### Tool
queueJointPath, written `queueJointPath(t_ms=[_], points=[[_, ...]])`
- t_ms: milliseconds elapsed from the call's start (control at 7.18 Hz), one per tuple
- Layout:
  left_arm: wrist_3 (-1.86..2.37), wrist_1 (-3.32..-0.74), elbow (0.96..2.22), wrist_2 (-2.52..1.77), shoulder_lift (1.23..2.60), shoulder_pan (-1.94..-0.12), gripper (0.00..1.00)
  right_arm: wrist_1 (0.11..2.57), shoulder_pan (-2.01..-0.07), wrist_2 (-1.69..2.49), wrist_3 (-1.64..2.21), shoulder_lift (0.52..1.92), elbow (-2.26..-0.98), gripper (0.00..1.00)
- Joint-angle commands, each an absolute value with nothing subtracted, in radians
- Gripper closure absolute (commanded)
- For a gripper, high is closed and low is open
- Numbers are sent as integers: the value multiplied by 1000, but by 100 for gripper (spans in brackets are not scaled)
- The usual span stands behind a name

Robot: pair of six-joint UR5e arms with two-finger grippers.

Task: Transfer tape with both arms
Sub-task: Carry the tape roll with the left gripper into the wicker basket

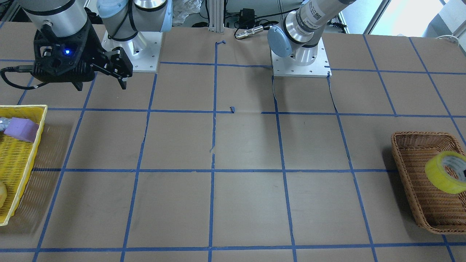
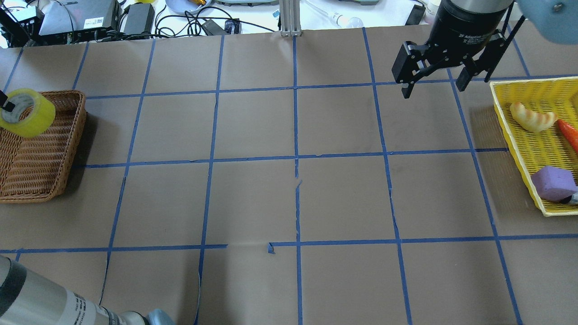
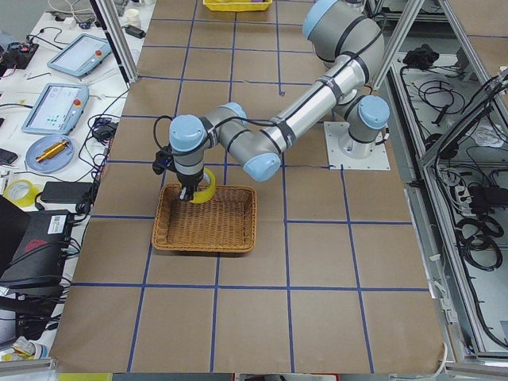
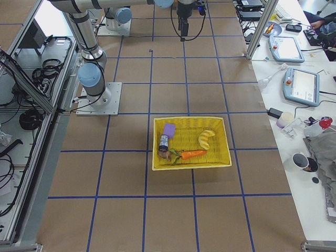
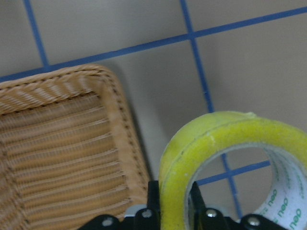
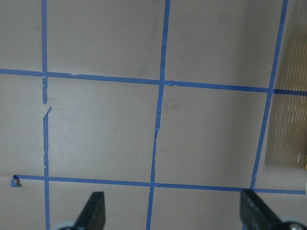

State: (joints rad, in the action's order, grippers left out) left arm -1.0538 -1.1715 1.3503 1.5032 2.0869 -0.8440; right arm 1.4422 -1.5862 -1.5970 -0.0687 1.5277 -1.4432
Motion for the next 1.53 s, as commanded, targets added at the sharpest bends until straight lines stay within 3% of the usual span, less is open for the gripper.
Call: queueJointPath(t_ms=[0,557,697,836,1115,1393], points=[[-1118,-1115,1370,1509,2169,-818,100,1442,-1585,-1595,-67,1529,-1443,0],[-1138,-1078,1368,1505,2226,-804,100,1445,-1588,-1597,-69,1526,-1445,0],[-1140,-1078,1373,1502,2224,-804,64,1445,-1586,-1598,-69,1528,-1445,0],[-1134,-1080,1376,1499,2223,-804,1,1443,-1586,-1598,-69,1528,-1445,0],[-1126,-1121,1359,1509,2165,-810,0,1442,-1586,-1598,-71,1529,-1445,0],[-1030,-1313,1356,1500,2023,-874,0,1443,-1586,-1594,-71,1534,-1445,0]])
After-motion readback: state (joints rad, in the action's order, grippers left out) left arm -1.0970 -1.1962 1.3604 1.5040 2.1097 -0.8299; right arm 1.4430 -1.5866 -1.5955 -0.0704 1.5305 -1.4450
